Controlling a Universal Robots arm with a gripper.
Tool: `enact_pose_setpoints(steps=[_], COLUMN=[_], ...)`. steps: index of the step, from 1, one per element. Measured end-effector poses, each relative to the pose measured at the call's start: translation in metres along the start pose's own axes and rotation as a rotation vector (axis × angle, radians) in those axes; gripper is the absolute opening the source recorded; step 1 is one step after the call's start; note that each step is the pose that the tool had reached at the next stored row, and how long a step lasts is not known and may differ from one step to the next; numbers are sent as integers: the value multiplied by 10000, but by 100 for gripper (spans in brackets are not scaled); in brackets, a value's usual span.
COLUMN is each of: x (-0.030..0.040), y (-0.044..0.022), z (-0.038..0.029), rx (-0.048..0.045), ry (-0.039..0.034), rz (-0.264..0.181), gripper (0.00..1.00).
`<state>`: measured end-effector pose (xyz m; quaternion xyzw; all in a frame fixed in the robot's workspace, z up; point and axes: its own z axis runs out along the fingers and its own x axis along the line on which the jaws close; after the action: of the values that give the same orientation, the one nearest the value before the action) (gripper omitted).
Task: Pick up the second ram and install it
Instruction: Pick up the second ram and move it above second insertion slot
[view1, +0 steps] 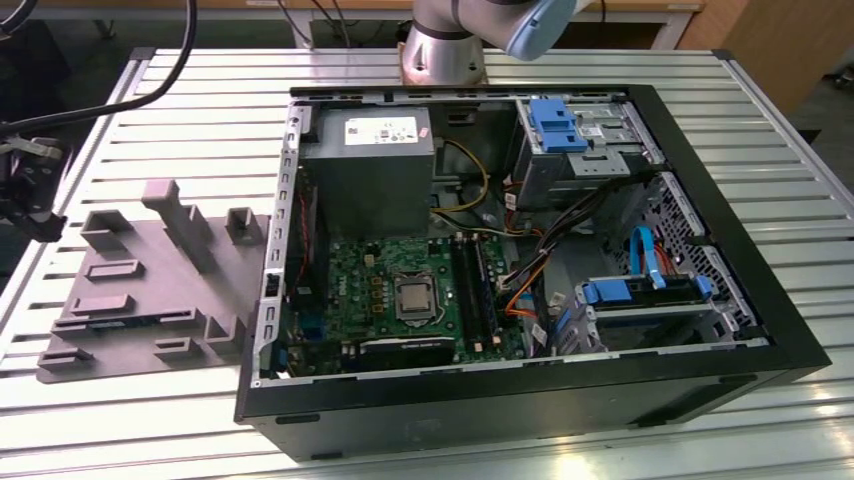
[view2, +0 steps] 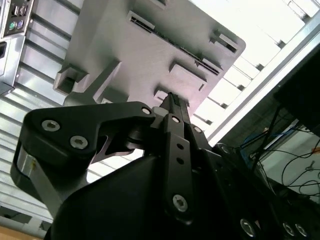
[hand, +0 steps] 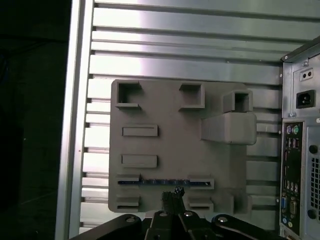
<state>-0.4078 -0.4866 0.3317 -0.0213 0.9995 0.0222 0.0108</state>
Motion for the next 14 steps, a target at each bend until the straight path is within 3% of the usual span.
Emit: enact_pose_setpoints(steps=[14], x=[0], y=[0], z=[3], rx=[-43], ry=[81], rz=[-1854], gripper=[11])
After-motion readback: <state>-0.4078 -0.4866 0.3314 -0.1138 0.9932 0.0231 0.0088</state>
